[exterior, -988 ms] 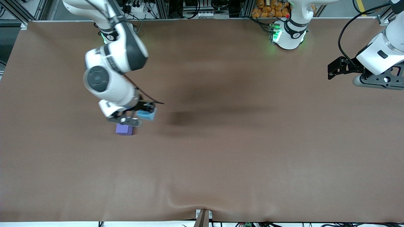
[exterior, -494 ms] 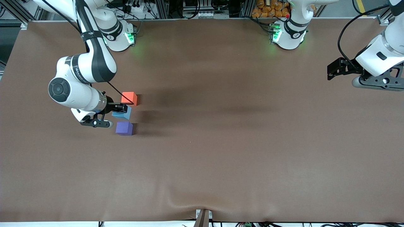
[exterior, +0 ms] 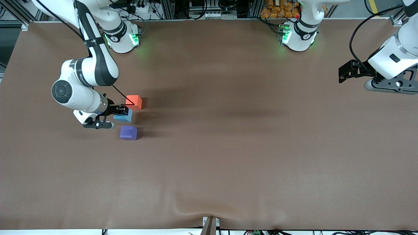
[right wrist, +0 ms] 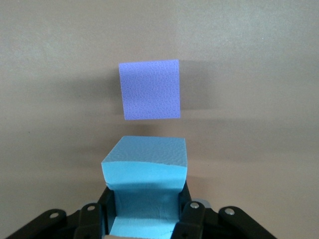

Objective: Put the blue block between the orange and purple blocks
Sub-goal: 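Lower the blue block between the orange and purple blocks, right gripper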

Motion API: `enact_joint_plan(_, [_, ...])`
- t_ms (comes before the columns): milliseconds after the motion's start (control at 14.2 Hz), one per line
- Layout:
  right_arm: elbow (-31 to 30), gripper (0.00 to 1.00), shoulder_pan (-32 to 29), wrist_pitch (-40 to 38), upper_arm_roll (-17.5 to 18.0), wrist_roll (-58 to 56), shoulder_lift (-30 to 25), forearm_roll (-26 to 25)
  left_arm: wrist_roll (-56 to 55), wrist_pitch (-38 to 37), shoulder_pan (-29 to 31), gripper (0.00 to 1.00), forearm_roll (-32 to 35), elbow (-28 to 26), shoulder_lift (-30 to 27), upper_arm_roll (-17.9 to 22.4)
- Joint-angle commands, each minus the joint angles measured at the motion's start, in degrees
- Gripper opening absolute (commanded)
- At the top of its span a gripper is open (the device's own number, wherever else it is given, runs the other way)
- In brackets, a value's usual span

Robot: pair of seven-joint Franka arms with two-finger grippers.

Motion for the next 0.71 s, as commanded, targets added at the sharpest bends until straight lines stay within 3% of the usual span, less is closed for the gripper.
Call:
enact_joint_plan(0, [-4.06,0.0,-0.74,3.53,0.92,-0.74,-2.44,-0.4,0.55,0.09,0.1,1.0,-0.08,0.93,0.69,-0.06])
enact_joint_plan(635, [-7.49,0.0,0.4,11.44,1.27,-0.91,0.9,-0.23,0.55,0.09,0.19,1.0,-0.08,0.93,0.69,-0.06])
